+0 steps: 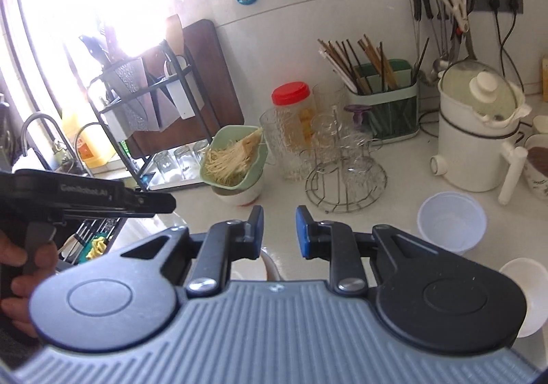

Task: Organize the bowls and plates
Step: 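Open both grippers and move them to a white plastic bowl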

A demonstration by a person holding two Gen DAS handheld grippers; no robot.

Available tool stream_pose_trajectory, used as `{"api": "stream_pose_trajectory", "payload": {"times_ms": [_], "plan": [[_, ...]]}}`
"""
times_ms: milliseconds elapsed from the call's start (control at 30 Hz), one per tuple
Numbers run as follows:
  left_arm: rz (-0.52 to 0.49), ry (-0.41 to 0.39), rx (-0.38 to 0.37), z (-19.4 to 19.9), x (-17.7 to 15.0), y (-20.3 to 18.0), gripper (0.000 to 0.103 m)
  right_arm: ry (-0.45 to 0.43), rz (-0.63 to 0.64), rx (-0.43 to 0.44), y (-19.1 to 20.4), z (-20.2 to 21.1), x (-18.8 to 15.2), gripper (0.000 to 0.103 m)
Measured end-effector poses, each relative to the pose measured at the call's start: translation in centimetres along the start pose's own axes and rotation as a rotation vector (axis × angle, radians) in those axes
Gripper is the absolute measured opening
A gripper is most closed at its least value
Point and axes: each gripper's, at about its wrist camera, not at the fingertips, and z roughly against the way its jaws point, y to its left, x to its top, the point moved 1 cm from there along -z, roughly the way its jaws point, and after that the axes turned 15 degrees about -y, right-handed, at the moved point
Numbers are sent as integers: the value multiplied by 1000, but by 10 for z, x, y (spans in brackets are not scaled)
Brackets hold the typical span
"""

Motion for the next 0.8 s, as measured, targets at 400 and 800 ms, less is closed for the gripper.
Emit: {"api": "stream_pose_trajectory", "payload": {"times_ms": [400, 800], "plan": [[-66, 31, -83, -21, -14, -37, 40, -19, -47, -92, -20, 18, -11, 24], [-95, 110, -261, -70, -11, -62, 46, -1, -62, -292, -32, 2, -19, 25]]}}
